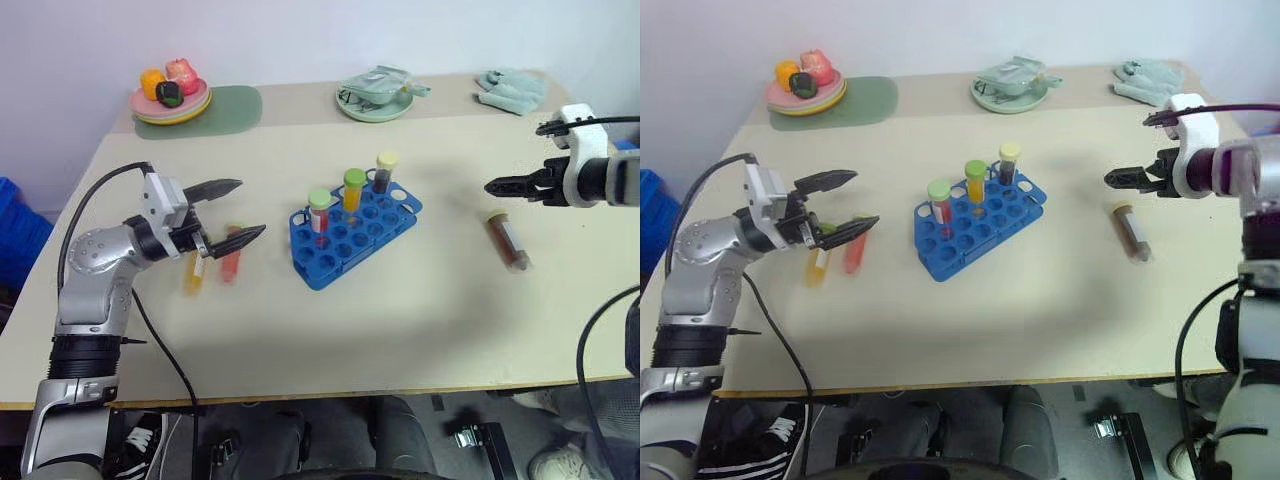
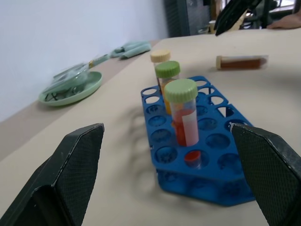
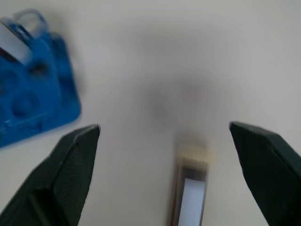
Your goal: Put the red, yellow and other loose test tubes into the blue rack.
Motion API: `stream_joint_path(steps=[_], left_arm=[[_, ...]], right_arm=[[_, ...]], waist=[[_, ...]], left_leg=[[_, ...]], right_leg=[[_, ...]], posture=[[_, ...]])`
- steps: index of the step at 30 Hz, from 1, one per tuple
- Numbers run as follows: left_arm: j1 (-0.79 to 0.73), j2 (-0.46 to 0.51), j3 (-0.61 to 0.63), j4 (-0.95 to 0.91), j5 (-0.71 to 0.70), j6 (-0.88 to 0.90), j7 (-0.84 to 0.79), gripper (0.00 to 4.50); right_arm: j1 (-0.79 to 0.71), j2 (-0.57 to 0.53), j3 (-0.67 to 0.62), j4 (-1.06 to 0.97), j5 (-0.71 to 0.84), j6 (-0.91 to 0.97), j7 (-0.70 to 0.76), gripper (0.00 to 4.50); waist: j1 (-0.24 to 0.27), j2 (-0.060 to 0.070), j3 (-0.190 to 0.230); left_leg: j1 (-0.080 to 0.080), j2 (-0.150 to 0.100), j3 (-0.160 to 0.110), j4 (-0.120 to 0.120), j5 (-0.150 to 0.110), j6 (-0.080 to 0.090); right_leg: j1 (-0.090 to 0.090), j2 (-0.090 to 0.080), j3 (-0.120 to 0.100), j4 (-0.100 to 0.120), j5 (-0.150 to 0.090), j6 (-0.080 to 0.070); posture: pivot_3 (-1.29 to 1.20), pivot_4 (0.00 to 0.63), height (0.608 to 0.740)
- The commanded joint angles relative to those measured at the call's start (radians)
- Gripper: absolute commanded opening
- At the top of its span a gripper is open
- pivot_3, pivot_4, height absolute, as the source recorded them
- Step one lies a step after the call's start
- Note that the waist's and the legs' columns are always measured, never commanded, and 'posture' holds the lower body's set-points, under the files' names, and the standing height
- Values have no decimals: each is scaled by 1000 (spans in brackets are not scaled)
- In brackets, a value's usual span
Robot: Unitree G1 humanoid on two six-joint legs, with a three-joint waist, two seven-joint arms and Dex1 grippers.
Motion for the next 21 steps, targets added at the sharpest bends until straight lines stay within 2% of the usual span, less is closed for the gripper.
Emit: stream_joint_path(steps=[1,9,21], left_arm=[[8,-8,5,-46,-9,-1,16,4420],[91,-7,17,-161,-19,34,58,4420],[166,34,36,-283,-82,101,35,4420]], right_arm=[[-51,-12,117,119,-68,1,89,4500],[-144,42,260,398,-205,-55,169,4500],[-192,143,243,563,-307,-136,217,4500]], waist=[[0,0,0],[-4,0,0],[-7,1,0]], left_leg=[[0,0,0,0,0,0],[-2,0,0,0,0,0],[-1,0,0,0,0,0]], right_leg=[[0,0,0,0,0,0],[-2,0,0,0,0,0],[-2,0,0,2,1,0]], posture=[[0,150,740],[0,150,740],[0,150,740]])
